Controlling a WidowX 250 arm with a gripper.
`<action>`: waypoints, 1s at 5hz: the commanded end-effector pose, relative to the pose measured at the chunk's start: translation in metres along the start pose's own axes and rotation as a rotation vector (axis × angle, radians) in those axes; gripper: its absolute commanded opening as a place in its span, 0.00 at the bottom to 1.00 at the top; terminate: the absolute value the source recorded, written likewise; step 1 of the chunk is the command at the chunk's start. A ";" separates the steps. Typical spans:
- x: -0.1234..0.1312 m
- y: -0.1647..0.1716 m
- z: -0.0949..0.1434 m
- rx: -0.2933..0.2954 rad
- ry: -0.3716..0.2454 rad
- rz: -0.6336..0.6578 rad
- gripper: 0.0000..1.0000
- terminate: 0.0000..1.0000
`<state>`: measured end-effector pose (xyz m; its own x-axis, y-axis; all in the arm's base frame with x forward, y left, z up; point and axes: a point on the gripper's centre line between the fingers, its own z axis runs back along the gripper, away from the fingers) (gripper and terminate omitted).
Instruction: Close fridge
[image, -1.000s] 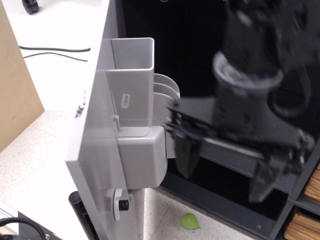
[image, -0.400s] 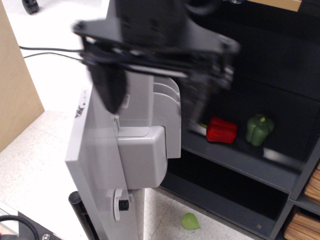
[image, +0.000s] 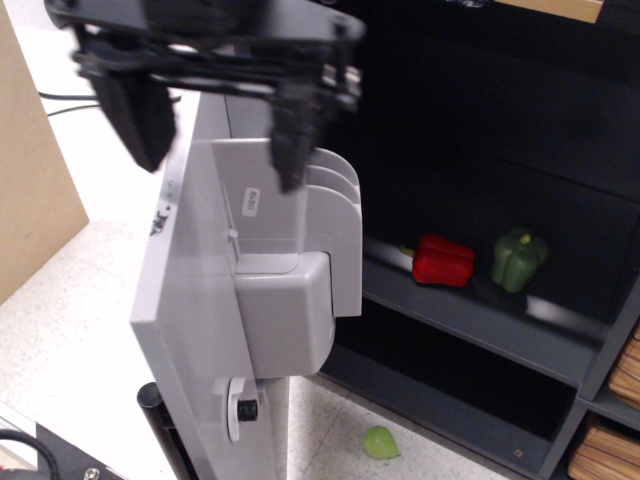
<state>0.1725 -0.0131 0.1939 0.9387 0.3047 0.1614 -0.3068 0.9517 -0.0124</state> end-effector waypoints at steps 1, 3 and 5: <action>-0.010 0.005 -0.019 0.050 0.009 0.003 1.00 0.00; -0.017 -0.037 -0.035 -0.082 0.081 0.028 1.00 0.00; 0.034 -0.092 -0.020 -0.144 0.059 0.109 1.00 0.00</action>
<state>0.2343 -0.0876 0.1673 0.9132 0.4032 0.0581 -0.3925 0.9090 -0.1400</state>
